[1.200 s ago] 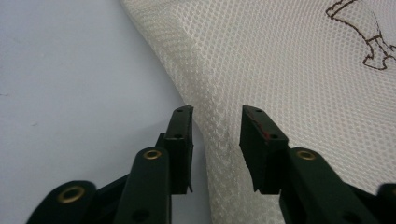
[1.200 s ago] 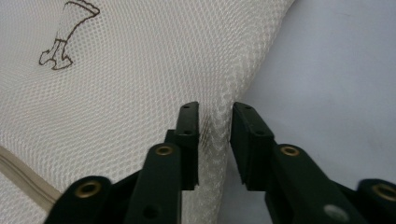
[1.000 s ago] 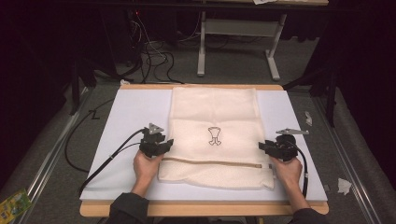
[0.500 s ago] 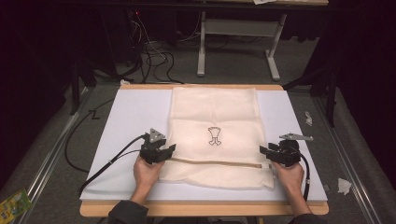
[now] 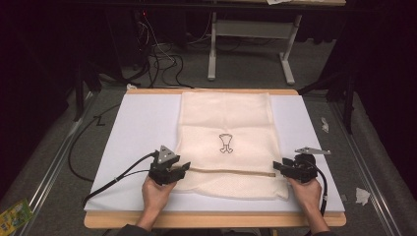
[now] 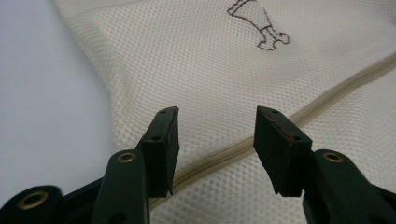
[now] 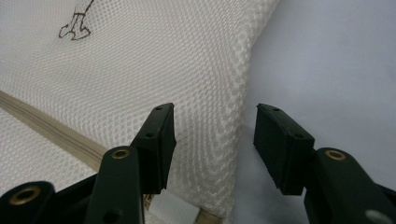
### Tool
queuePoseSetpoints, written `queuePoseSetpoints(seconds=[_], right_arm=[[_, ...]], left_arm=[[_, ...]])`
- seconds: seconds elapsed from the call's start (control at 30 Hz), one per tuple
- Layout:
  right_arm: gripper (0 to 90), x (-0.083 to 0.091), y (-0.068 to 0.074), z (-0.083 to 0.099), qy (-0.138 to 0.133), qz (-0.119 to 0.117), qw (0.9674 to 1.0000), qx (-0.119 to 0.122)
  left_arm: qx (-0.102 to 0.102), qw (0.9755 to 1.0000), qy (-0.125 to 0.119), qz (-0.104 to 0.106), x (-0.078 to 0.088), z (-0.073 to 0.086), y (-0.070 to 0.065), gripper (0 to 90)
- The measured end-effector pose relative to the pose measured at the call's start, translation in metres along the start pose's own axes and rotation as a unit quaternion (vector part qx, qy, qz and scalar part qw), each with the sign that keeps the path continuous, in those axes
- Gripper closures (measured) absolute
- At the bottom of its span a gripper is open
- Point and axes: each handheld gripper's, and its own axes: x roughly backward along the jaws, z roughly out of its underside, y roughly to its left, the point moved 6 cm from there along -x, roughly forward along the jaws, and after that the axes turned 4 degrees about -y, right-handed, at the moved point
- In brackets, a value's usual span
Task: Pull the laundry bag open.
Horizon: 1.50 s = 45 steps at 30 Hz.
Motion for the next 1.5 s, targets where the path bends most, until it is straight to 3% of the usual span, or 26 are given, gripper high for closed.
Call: queuePoseSetpoints(seconds=[0.2,0.33,0.4,0.53,0.57,0.63,0.83,0.97,1.1,1.37,1.5], right_arm=[[51.5,0.002,0.002,0.003,-0.002,-0.009,0.9999,-0.009],[53.3,0.003,0.007,0.005,0.002,-0.01,0.9999,-0.003],[54.4,0.004,0.008,0.006,0.004,-0.013,0.9999,-0.004],[63.4,0.005,0.009,0.008,0.007,-0.014,0.9999,-0.003],[70.3,0.005,0.008,0.008,0.005,-0.008,0.9999,0.002],[75.2,0.005,0.007,0.008,0.008,-0.007,0.9999,0.006],[82.8,0.005,0.006,0.008,0.012,-0.016,0.9998,0.006],[86.3,0.007,0.007,0.006,0.012,-0.023,0.9996,0.013],[86.9,0.01,0.008,0.002,0.008,-0.032,0.9994,0.015],[87.4,0.016,0.01,-0.002,-0.003,-0.041,0.9989,0.021],[87.6,0.019,0.012,-0.004,-0.006,-0.045,0.9988,0.019]], left_arm=[[0.001,0.9999,0.004,0.011,0.001,0.003,-0.01,50.6],[-0.021,0.9996,0.006,0.018,0.0,0.0,-0.024,50.6],[-0.014,0.9995,0.001,0.027,0.0,-0.003,-0.029,50.3],[-0.021,0.9991,0.001,0.038,-0.003,-0.006,-0.04,50.0],[-0.02,0.9989,0.001,0.042,-0.005,-0.008,-0.043,50.0],[-0.021,0.9985,-0.002,0.05,-0.011,-0.014,-0.051,49.9],[-0.026,0.9977,0.004,0.063,-0.028,-0.028,-0.064,44.7],[-0.037,0.9963,0.009,0.077,-0.039,-0.037,-0.076,43.5],[-0.031,0.9937,0.016,0.106,-0.051,-0.043,-0.09,45.1],[-0.055,0.9891,0.037,0.131,-0.079,-0.044,-0.121,49.8],[-0.056,0.9875,0.039,0.142,-0.092,-0.045,-0.134,50.8]])
